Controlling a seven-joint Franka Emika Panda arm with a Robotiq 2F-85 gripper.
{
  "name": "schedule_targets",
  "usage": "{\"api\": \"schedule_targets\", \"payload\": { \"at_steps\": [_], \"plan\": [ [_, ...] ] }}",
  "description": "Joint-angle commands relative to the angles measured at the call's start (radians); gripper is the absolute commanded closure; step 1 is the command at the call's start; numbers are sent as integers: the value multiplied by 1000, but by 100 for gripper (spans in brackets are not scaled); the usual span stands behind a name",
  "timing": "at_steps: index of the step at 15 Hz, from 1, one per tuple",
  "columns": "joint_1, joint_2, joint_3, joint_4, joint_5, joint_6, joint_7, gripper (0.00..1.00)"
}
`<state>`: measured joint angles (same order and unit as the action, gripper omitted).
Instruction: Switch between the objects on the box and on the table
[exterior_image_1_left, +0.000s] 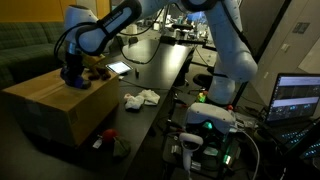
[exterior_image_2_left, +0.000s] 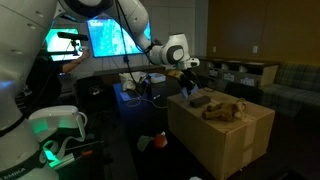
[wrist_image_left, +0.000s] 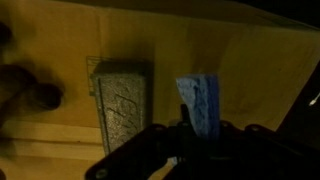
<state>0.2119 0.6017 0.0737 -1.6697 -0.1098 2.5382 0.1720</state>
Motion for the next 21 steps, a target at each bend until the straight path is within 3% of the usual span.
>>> {"api": "schedule_targets", "payload": {
  "at_steps": [1, 10, 11, 12, 14, 15, 21],
  "plan": [
    [29, 95, -3, 138, 17, -16, 10, 97],
    [31, 224, 36, 304, 88, -110, -10, 97],
    [30, 230, 36, 319, 89, -125, -11, 91],
    [31, 234, 33, 332, 87, -132, -8, 62],
    [32, 237, 28, 351, 84, -145, -4, 61],
    [29, 237, 27, 360, 85, -153, -4, 55],
    [32, 219, 3, 378, 69, -157, 5, 8]
  ]
}}
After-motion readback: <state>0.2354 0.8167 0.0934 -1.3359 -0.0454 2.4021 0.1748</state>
